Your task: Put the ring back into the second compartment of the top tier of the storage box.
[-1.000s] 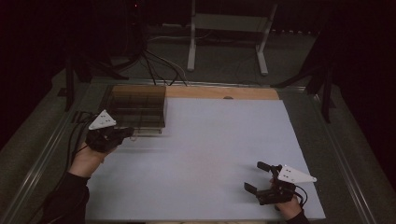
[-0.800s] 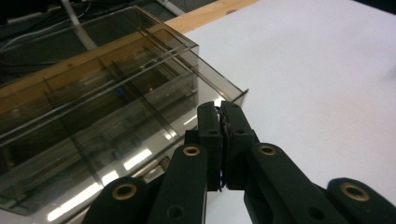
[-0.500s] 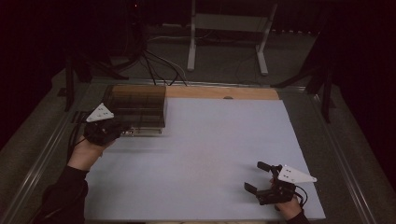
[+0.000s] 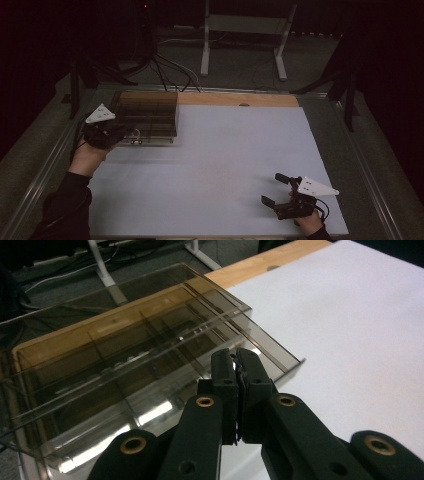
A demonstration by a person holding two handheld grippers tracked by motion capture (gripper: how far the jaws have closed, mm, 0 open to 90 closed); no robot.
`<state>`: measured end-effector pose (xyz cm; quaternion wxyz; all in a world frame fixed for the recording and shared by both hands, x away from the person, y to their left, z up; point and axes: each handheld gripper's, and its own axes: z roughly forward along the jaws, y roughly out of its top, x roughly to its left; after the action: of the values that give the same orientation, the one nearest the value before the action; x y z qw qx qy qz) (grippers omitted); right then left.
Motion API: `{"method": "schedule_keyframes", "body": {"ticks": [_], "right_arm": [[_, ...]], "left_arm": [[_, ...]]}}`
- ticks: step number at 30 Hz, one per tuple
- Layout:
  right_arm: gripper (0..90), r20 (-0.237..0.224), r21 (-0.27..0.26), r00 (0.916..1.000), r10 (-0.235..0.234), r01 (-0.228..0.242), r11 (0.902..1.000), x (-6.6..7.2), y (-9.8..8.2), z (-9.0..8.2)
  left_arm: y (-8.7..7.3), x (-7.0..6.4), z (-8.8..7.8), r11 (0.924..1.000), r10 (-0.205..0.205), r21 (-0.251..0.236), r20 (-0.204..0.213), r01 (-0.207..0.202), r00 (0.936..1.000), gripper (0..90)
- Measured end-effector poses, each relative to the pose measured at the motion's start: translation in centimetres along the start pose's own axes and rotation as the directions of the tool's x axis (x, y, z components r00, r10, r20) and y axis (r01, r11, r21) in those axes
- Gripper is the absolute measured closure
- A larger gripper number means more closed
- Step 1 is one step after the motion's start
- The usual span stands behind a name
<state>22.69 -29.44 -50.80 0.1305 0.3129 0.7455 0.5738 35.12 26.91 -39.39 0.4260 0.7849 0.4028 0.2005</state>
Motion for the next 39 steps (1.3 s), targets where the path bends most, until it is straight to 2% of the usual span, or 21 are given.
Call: {"method": "schedule_keyframes", "body": {"ticks": [3, 4, 8, 18, 30, 39], "right_arm": [[1.8, 0.002, 0.000, 1.0000, 0.002, -0.002, 1.0000, 0.0, 0.0, 0.0], [1.8, 0.003, 0.000, 1.0000, 0.001, -0.001, 1.0000, 0.0, 0.0, 0.0], [1.8, 0.001, 0.001, 1.0000, 0.000, 0.000, 1.0000, 0.0, 0.0, 0.0], [1.8, 0.003, 0.004, 1.0000, 0.003, -0.003, 1.0000, 0.0, 0.0, 0.0], [1.8, -0.001, 0.003, 1.0000, 0.002, -0.002, 1.0000, -0.1, 0.0, 0.0], [1.8, -0.001, 0.005, 1.0000, 0.005, -0.005, 1.0000, -0.1, -0.1, 0.0]], "left_arm": [[0.1, 0.5, 0.1, 0.9999, -0.013, -0.004, -0.011, 0.013, 0.9999, 89.8], [0.2, 0.8, 0.3, 0.9995, -0.029, -0.010, -0.011, 0.029, 0.9995, 89.8], [0.2, 1.2, 0.8, 0.9992, -0.040, -0.005, -0.026, 0.040, 0.9989, 89.8], [-0.5, 2.1, 2.3, 0.9960, -0.090, 0.000, -0.025, 0.090, 0.9957, 89.7], [-1.2, 2.6, 3.7, 0.9927, -0.121, 0.003, -0.042, 0.121, 0.9918, 89.7], [-1.5, 2.6, 4.9, 0.9921, -0.120, 0.031, -0.048, 0.121, 0.9916, 89.5]]}}
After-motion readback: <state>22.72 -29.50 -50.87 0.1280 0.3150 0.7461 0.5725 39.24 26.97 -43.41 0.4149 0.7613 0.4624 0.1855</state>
